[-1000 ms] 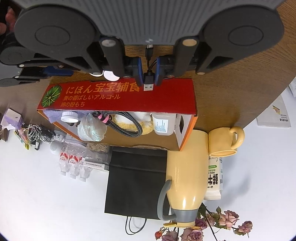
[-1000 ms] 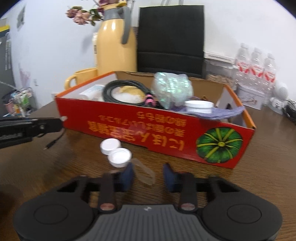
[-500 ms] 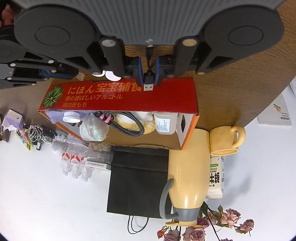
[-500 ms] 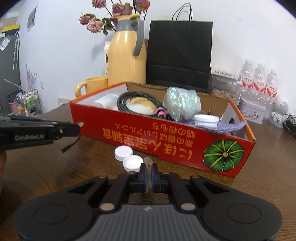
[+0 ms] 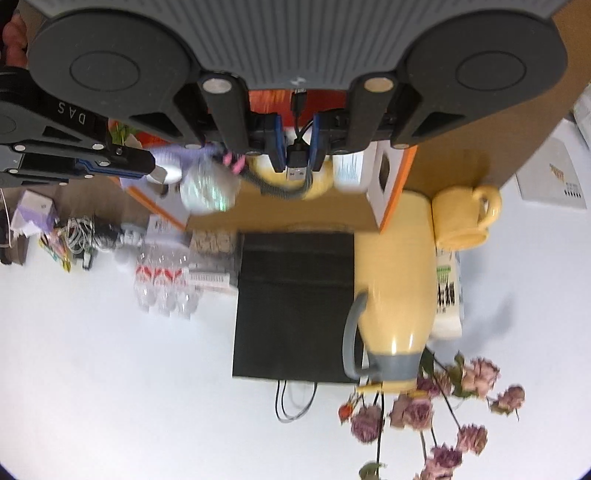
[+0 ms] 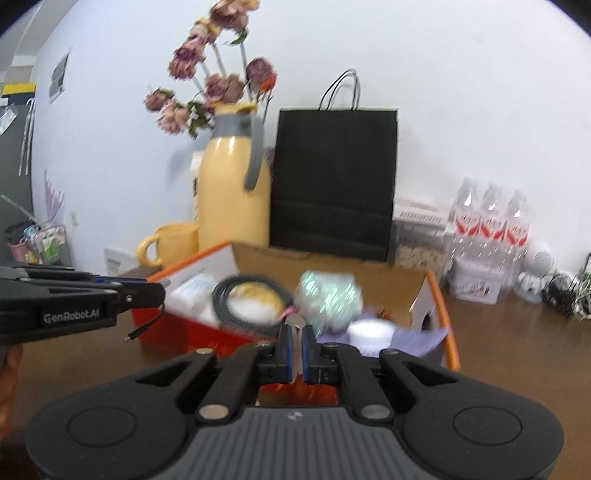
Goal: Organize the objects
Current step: 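Carry the cable and film into the box and open both grippers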
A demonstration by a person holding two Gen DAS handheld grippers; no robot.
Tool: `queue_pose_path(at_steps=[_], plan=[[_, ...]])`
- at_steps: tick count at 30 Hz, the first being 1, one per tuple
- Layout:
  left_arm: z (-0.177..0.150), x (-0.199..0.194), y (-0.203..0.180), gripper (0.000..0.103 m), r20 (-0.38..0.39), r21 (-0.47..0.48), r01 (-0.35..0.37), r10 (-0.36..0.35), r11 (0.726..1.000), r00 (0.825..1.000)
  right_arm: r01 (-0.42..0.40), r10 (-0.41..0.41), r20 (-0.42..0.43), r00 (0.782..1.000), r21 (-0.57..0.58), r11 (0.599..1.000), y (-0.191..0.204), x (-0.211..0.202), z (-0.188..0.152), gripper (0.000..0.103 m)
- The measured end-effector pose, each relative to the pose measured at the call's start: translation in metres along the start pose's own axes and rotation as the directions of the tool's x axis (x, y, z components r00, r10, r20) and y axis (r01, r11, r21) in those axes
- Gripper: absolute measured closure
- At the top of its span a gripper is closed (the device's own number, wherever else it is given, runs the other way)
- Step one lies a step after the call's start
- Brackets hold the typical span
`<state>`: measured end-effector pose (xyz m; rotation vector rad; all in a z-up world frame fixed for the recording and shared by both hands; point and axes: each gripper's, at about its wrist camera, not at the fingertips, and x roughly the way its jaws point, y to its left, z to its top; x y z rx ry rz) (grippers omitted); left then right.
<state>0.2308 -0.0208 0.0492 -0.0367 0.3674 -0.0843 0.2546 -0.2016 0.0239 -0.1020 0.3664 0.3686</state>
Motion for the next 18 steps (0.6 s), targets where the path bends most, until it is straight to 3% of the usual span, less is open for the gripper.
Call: queue_pose_path(at_steps=[9,18], plan=[[0.033,0.032,-0.011,0.089,0.05,-0.016,-0.001,0.002,1.0,0.999,0.056,-0.057,0.046,0.997,0.027,0.998,-0.027,0.026,0.034,0.099],[0.038,0.089,-0.005,0.089,-0.001,-0.055,-0.018,0.018,0.998,1.0,0.091,-0.093,0.039,0.995,0.049,0.995,-0.051,0.07,0.048,0.099]])
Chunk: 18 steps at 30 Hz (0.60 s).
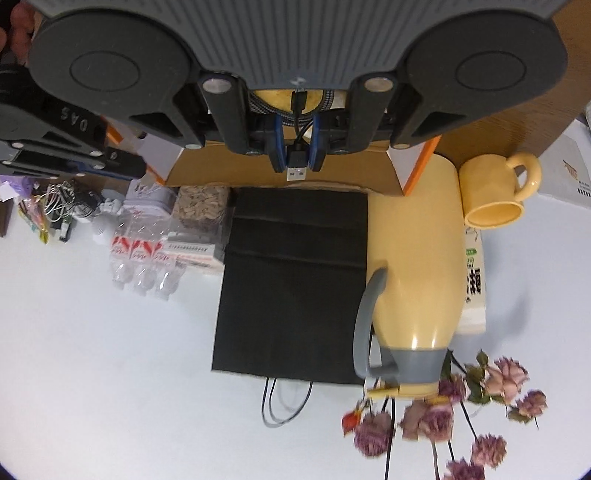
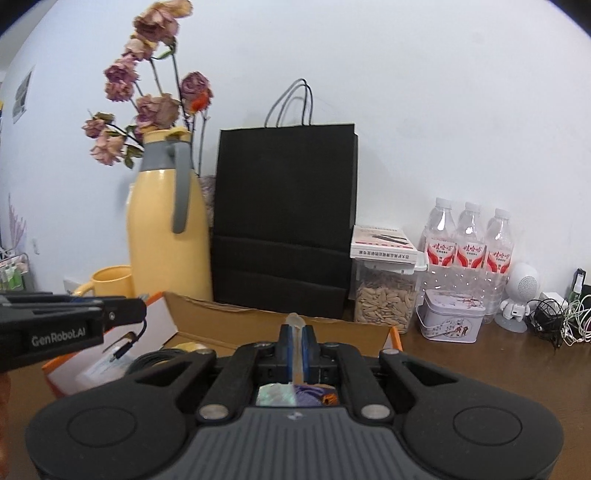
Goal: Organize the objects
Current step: 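Carry the cable and film into the box and open both grippers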
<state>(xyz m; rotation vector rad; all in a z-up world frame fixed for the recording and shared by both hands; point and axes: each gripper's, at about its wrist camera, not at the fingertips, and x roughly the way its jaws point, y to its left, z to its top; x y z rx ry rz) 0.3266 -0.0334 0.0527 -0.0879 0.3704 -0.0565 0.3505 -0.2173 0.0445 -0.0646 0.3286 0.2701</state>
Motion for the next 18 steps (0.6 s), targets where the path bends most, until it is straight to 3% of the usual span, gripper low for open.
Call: queue_pose_path(at_steps=[8,9,10,11,12,13,15,18], plan=[[-0.005,0.014,0.007,0.085,-0.015,0.001,-0.018,0.018,1.0,1.0,-0.017,0.018,-0.043,0.999,0.024,1.0,-0.008,0.022,-0.009,0.097],[-0.005,0.012,0.007,0.081,-0.009,0.004,-0.028,0.028,1.0,1.0,-0.016,0.017,-0.043,0.999,0.03,0.999,-0.008,0.021,-0.01,0.093],[-0.005,0.011,0.007,0.059,-0.005,0.007,-0.037,0.037,0.999,0.999,-0.016,0.018,-0.041,0.999,0.038,0.999,-0.009,0.021,-0.01,0.093],[-0.005,0.01,0.008,0.03,0.005,0.006,-0.046,0.046,0.999,0.999,-0.012,0.014,-0.039,0.999,0.044,0.999,-0.01,0.02,-0.01,0.085],[-0.006,0.008,0.009,0.018,0.021,0.004,-0.058,0.058,0.998,0.998,-0.01,0.011,-0.037,0.999,0.052,0.999,-0.011,0.018,-0.01,0.071],[-0.007,0.007,0.009,0.005,0.034,0.003,-0.079,0.079,0.997,0.996,-0.005,0.007,-0.032,0.999,0.06,0.998,-0.012,0.017,-0.01,0.064],[-0.006,0.007,0.01,0.0,0.043,-0.006,-0.118,0.118,0.993,0.992,-0.001,0.002,-0.021,1.0,0.072,0.997,-0.013,0.015,-0.009,0.037],[-0.004,0.006,0.014,0.0,0.042,-0.028,-0.136,0.137,0.99,0.99,0.004,-0.002,-0.013,1.0,0.08,0.997,-0.014,0.013,-0.009,0.013]])
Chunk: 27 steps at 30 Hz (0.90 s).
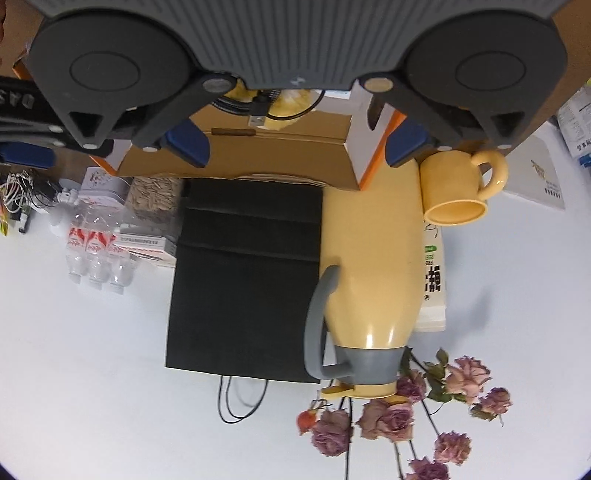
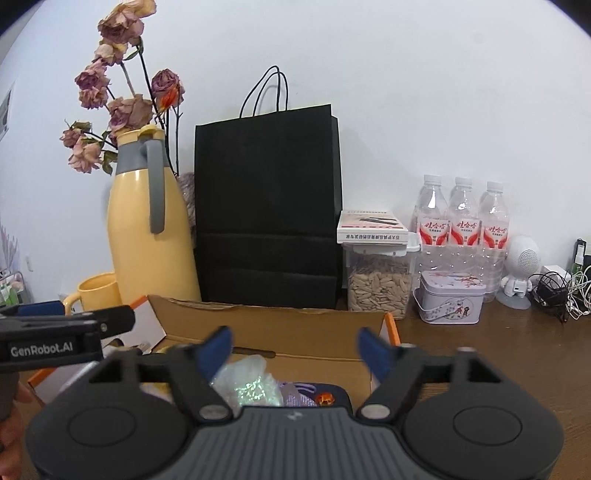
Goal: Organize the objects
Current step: 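Withdraw both grippers from the box toward the two white caps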
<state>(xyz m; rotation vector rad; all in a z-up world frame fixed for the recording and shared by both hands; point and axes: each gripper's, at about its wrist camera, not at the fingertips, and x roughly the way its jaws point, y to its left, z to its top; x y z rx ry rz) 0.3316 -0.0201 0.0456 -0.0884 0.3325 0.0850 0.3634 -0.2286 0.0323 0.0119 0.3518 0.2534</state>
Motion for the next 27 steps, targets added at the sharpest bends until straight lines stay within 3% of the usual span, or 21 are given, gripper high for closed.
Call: queue_pose_path(at_steps=[5,8,27], plan=[[0.0,-0.002,0.002,0.0,-0.001,0.009,-0.012,0.012,1.0,1.0,-0.021,0.021,-0.002,1.0,0.004,1.0,0.0,-0.001,0.002,0.01],[-0.001,-0.003,0.002,0.0,-0.002,0.01,-0.013,0.013,1.0,1.0,-0.034,0.034,-0.013,0.999,0.004,0.999,0.002,-0.001,0.001,0.001],[-0.02,-0.041,0.009,0.0,0.02,0.027,0.0,-0.001,1.0,1.0,-0.046,0.047,-0.029,0.998,0.019,0.999,0.011,-0.038,-0.013,0.0]])
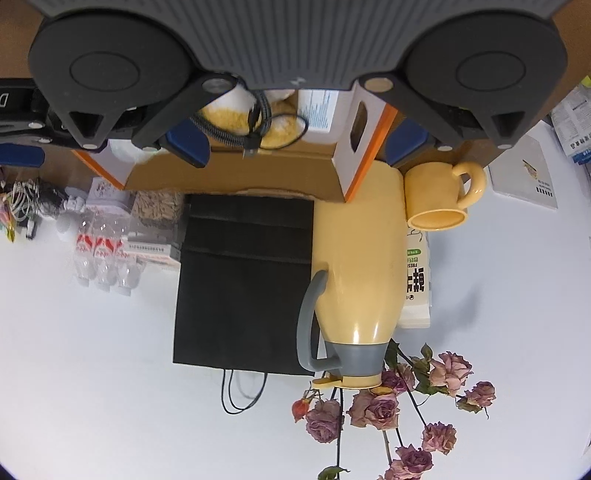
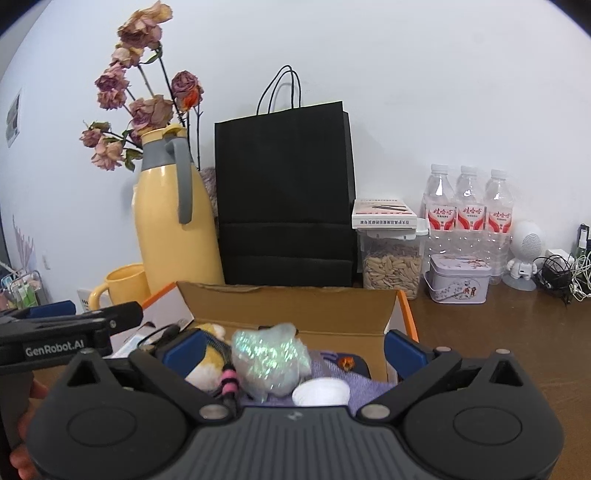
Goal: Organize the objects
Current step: 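Withdraw both grippers from the box toward the two white caps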
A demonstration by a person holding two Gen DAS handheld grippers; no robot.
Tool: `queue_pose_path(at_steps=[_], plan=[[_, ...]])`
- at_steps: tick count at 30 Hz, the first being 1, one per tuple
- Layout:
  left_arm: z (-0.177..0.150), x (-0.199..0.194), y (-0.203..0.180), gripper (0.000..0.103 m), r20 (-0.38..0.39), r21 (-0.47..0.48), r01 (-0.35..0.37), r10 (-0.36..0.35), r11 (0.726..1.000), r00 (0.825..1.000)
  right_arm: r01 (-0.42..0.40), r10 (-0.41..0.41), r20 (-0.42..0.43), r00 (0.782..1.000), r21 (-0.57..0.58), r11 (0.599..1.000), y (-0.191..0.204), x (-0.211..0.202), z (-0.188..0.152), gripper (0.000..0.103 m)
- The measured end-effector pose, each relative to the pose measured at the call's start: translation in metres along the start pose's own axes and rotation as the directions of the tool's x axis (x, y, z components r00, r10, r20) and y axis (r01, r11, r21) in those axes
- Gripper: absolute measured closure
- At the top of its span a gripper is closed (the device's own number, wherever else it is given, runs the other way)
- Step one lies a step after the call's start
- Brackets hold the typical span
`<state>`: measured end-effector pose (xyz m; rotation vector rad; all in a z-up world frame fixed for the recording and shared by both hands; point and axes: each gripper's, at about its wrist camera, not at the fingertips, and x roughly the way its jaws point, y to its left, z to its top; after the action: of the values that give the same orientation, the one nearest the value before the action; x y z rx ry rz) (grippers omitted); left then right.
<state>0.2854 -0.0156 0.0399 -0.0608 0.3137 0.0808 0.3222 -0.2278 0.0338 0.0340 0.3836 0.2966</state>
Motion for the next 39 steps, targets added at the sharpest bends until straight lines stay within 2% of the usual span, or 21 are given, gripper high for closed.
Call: queue_pose_path(at_steps=[4,10,15,22,33,39], plan=[[-0.01,-0.014,0.004,0.0,-0.007,0.008,0.011,-0.011,1.0,1.0,0.008,-0.008,-0.002,1.0,-0.023,1.0,0.009,-0.012,-0.011,0.0],[-0.025,-0.033,0.01,0.0,-0.024,0.028,0.013,-0.013,1.0,1.0,-0.012,0.007,-0.064,0.998,-0.074,0.997,0.026,-0.021,-0.037,0.0],[-0.04,-0.045,0.02,0.0,-0.063,0.034,0.013,-0.011,0.999,0.998,0.008,-0.021,-0.112,0.993,-0.115,0.993,0.036,-0.026,-0.058,0.0],[-0.057,-0.054,0.036,0.0,-0.141,0.034,-0.005,0.01,0.999,0.99,-0.011,-0.011,-0.194,0.981,-0.113,0.994,0.045,-0.025,-0.075,0.0],[-0.061,-0.052,0.052,0.0,-0.198,-0.012,-0.021,0.018,1.0,0.98,-0.018,-0.02,-0.273,0.962,-0.138,0.99,0.058,-0.019,-0.09,0.0],[-0.061,-0.054,0.053,0.0,-0.195,-0.016,-0.015,0.011,1.0,0.981,-0.022,-0.014,-0.324,0.946,-0.108,0.994,0.06,-0.006,-0.092,0.002]])
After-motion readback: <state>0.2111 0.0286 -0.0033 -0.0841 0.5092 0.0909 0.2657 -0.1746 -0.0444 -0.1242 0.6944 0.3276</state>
